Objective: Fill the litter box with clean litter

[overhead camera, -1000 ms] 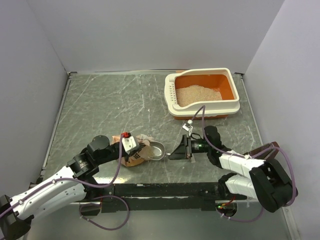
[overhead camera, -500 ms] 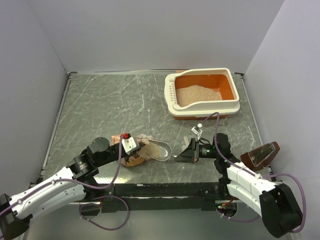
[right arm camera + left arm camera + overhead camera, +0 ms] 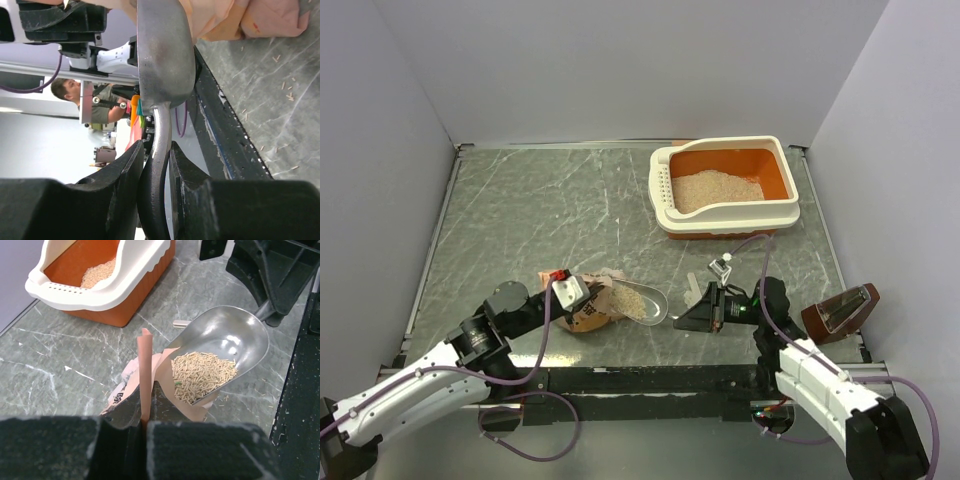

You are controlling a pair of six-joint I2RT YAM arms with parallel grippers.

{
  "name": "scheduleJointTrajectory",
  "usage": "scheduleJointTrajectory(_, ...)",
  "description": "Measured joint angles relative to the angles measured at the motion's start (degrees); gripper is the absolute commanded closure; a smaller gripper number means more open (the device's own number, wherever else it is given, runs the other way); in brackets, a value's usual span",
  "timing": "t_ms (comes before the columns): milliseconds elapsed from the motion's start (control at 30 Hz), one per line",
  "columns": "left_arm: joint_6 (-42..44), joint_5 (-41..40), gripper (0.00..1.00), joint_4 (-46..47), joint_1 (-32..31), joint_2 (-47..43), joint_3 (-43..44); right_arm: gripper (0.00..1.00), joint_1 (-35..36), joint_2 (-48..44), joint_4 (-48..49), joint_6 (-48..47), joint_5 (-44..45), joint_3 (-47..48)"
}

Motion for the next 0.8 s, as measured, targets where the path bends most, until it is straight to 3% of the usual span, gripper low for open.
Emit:
scheduleJointTrajectory(333, -0.4, -4.1, 0.99, 0.0, -0.4, -1.6, 0.0, 1.0, 0.0, -7.2, -9.5, 2.4, 2.6, 1.3)
scheduleJointTrajectory(800, -1.4, -10.4, 0.99, -0.5, -1.0, -2.3, 0.2, 1.0, 0.0, -4.8, -19.8, 4.5, 11.3, 12.2)
